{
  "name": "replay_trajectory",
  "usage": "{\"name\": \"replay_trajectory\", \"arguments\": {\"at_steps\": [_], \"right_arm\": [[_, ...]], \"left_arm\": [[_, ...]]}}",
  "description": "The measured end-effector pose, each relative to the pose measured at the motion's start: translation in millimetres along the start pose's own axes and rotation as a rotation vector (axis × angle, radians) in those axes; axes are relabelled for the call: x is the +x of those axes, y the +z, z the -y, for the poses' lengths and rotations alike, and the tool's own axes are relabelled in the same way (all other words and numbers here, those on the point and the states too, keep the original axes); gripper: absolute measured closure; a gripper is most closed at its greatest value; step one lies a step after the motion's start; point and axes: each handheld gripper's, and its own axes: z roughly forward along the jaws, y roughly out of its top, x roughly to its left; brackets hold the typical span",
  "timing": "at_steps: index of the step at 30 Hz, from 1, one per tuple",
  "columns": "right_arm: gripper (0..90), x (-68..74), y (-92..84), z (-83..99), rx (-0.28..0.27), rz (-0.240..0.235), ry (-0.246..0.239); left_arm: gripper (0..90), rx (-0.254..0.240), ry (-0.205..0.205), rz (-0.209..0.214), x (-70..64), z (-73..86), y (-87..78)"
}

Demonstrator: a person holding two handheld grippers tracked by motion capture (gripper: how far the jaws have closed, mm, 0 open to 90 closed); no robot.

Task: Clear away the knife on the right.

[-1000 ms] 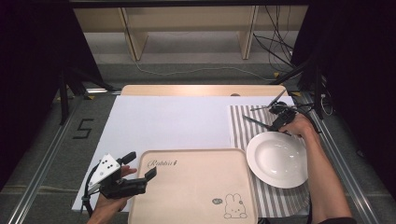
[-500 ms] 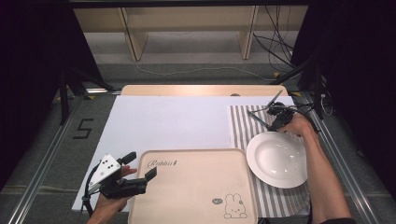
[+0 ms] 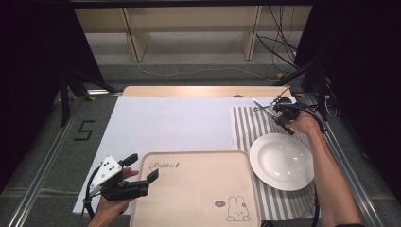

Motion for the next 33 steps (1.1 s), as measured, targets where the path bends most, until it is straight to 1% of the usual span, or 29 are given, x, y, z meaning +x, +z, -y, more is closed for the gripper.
{"name": "replay_trajectory", "arguments": {"at_steps": [1, 2, 3, 4, 6, 7, 8, 9, 10, 11, 12, 13, 14, 15, 17, 18, 19, 20, 21, 22, 24, 25, 26, 27, 28, 29, 30, 32, 33], "right_arm": [[77.7, 0.0, 0.0, 0.0, 0.000, 0.000, 0.000], [77.7, 1.7, -8.8, -2.3, -0.025, 0.002, -0.011], [77.7, 1.7, -8.8, -2.3, -0.025, 0.002, -0.011], [77.8, 5.2, -18.4, -4.4, -0.064, 0.002, 0.004], [77.7, 5.5, -21.9, -4.8, -0.078, -0.004, -0.005], [77.7, 11.7, -33.4, -5.9, -0.119, -0.020, 0.017], [77.7, 13.6, -37.3, -5.9, -0.134, -0.029, 0.018], [77.7, 13.6, -37.3, -5.9, -0.134, -0.029, 0.018], [77.7, 20.1, -49.1, -4.8, -0.185, -0.056, 0.027], [77.7, 20.1, -49.1, -4.8, -0.185, -0.056, 0.027], [77.7, 28.2, -58.8, -2.9, -0.217, -0.080, 0.043], [77.7, 28.2, -58.8, -2.9, -0.217, -0.080, 0.043], [77.7, 37.0, -66.8, 0.3, -0.251, -0.100, 0.051], [77.7, 40.2, -69.4, 1.7, -0.262, -0.105, 0.050], [77.7, 48.3, -75.1, 5.5, -0.276, -0.113, 0.048], [77.7, 48.3, -75.1, 5.5, -0.276, -0.113, 0.048], [77.7, 52.1, -77.4, 7.5, -0.278, -0.120, 0.051], [77.7, 60.0, -81.2, 12.1, -0.287, -0.132, 0.055], [77.7, 60.0, -81.2, 12.1, -0.287, -0.132, 0.055], [77.7, 67.0, -84.6, 16.1, -0.298, -0.147, 0.051], [77.7, 73.8, -88.1, 19.5, -0.307, -0.161, 0.036], [77.7, 73.8, -88.1, 19.5, -0.307, -0.161, 0.036], [77.7, 80.9, -92.1, 22.2, -0.326, -0.172, 0.029], [77.7, 80.9, -92.1, 22.2, -0.326, -0.172, 0.029], [77.7, 88.7, -95.7, 24.5, -0.339, -0.193, 0.018], [77.7, 88.7, -95.7, 24.5, -0.339, -0.193, 0.018], [77.7, 97.5, -98.8, 26.2, -0.347, -0.202, 0.000], [77.6, 105.1, -100.5, 27.4, -0.348, -0.205, -0.019], [77.6, 105.1, -100.5, 27.4, -0.348, -0.205, -0.019]], "left_arm": [[8.0, 0.000, 0.000, 0.000, 0.0, 0.0, 0.0], [8.0, 0.001, 0.000, 0.000, -0.5, 0.0, 0.2], [8.0, 0.001, 0.000, 0.000, -0.5, 0.0, 0.2], [8.0, 0.003, 0.001, 0.000, -0.6, 0.1, 0.5], [8.0, 0.002, 0.001, -0.001, -0.6, 0.1, 0.4], [8.0, 0.001, -0.001, -0.001, -0.4, -0.1, 0.3], [8.0, 0.001, 0.000, -0.001, -0.4, -0.1, 0.1], [8.0, 0.001, 0.000, -0.001, -0.4, -0.1, 0.1], [8.0, -0.001, 0.003, -0.001, -0.5, -0.3, -0.2], [8.0, -0.001, 0.003, -0.001, -0.5, -0.3, -0.2], [8.0, -0.001, 0.004, -0.001, -0.8, -0.4, -0.5], [8.0, -0.001, 0.004, -0.001, -0.8, -0.4, -0.5], [8.0, -0.004, 0.004, 0.000, -1.3, -0.6, -0.8], [8.0, -0.005, 0.005, 0.000, -1.5, -0.7, -0.9], [8.0, -0.006, 0.006, 0.001, -1.8, -0.8, -1.0], [8.0, -0.006, 0.006, 0.001, -1.8, -0.8, -1.0], [8.0, -0.005, 0.007, 0.001, -1.9, -0.9, -1.0], [8.0, -0.006, 0.007, 0.001, -2.0, -0.9, -1.1], [8.0, -0.006, 0.007, 0.001, -2.0, -1.0, -1.1], [8.0, -0.006, 0.009, 0.002, -2.2, -1.1, -1.2], [8.0, -0.006, 0.008, 0.001, -2.0, -1.0, -1.0], [8.0, -0.006, 0.008, 0.001, -2.0, -1.0, -1.0], [8.0, -0.006, 0.007, 0.001, -2.0, -1.0, -0.8], [8.0, -0.006, 0.007, 0.001, -2.0, -1.0, -0.8], [8.0, -0.005, 0.009, 0.001, -2.3, -1.0, -0.7], [8.0, -0.005, 0.009, 0.001, -2.3, -1.0, -0.7], [8.0, -0.005, 0.010, 0.002, -2.3, -1.0, -0.6], [8.0, -0.004, 0.010, 0.001, -2.4, -1.0, -0.5], [8.0, -0.004, 0.010, 0.001, -2.4, -1.0, -0.5]]}}
